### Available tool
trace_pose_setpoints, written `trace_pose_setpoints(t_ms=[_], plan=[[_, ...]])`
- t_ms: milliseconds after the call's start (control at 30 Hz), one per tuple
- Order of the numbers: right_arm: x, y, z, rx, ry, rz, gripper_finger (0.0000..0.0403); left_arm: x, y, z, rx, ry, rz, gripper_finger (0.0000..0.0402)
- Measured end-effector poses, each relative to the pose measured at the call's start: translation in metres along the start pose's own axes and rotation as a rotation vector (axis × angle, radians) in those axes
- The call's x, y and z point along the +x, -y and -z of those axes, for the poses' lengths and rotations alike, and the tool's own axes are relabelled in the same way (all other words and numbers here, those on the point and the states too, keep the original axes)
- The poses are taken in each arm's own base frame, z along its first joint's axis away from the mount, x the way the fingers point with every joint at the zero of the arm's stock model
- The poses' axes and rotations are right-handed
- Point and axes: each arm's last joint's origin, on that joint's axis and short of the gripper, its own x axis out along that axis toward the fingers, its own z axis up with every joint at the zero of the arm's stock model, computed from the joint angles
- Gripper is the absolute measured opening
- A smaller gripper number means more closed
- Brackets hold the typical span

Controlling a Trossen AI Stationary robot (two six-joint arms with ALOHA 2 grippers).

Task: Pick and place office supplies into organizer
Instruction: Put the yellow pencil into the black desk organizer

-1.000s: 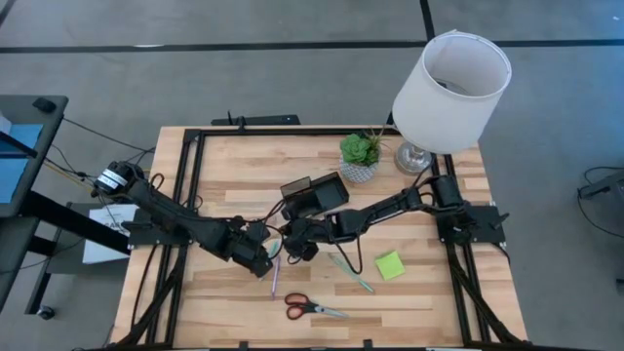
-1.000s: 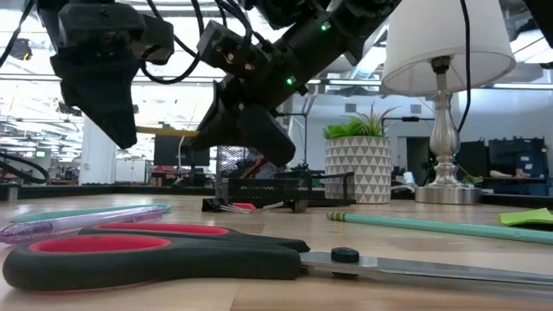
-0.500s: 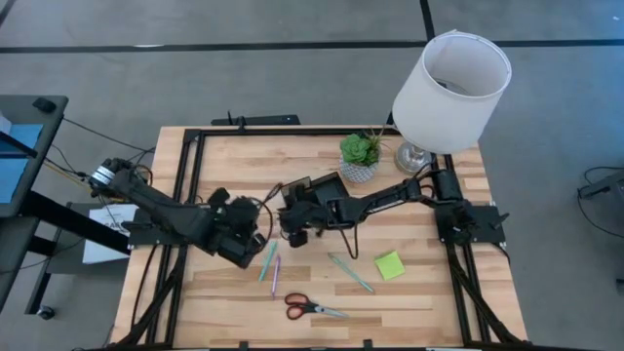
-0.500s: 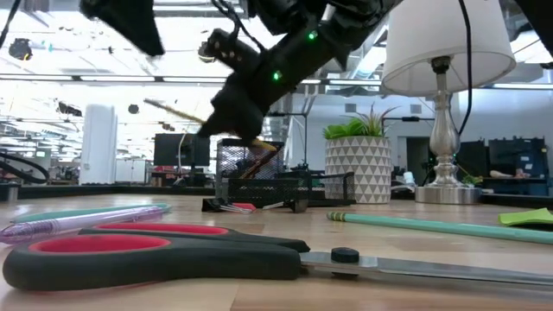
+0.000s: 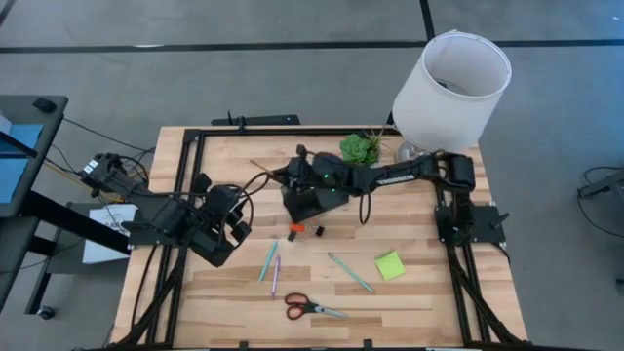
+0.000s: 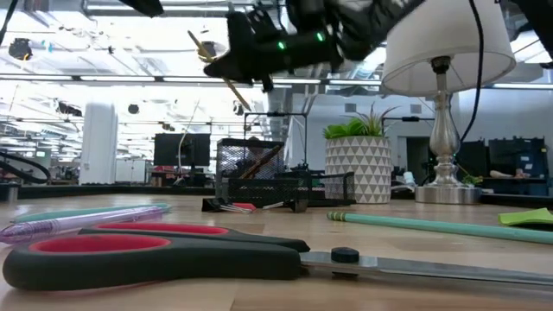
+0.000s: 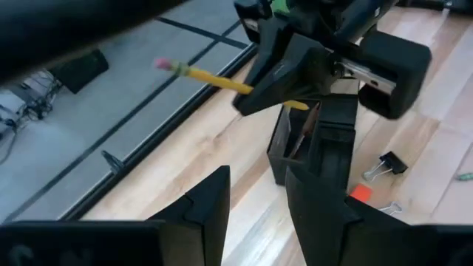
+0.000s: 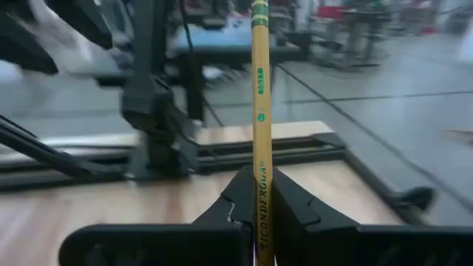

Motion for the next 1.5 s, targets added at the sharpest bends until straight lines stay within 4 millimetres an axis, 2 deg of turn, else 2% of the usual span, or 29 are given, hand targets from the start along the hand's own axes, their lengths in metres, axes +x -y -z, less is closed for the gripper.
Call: trace_pose_setpoints(t_ms=[167, 267, 367, 500, 633, 767, 900, 1067, 1500], plan=[[-0.015, 0.017, 0.035, 0.076, 0.111, 0.031, 0.0011, -0.003, 0.000, 0.002, 0.017, 0.004, 0.006, 0.0128], [-0.024, 0.023, 0.040, 0.126, 0.171, 0.052, 0.0011, -0.004, 0.001, 0.003, 0.011, 0.017, 0.004, 0.0128], [-0.026, 0.021, 0.051, 0.085, 0.124, 0.119, 0.0011, -0.005, 0.001, 0.002, 0.006, 0.034, -0.002, 0.0128], [-0.026, 0.013, 0.051, 0.047, 0.115, 0.143, 0.0011, -0.005, 0.000, 0.002, -0.003, 0.048, -0.008, 0.0128], [-0.026, 0.014, 0.051, 0.001, 0.108, 0.160, 0.0012, -0.004, 0.000, 0.002, -0.015, 0.052, -0.009, 0.0128], [-0.018, 0.018, 0.071, -0.015, 0.129, 0.166, 0.0011, -0.004, 0.001, 0.002, -0.016, 0.052, -0.009, 0.0128], [-0.005, 0.019, 0.091, 0.056, 0.146, 0.121, 0.0011, -0.004, 0.001, 0.002, -0.016, 0.052, -0.009, 0.0128], [0.006, 0.018, 0.087, 0.033, 0.189, 0.118, 0.0011, -0.004, 0.001, 0.002, -0.007, 0.047, -0.008, 0.0128], [0.011, 0.014, 0.100, 0.039, 0.039, 0.105, 0.0027, -0.004, 0.001, 0.002, 0.030, 0.045, -0.008, 0.0128]])
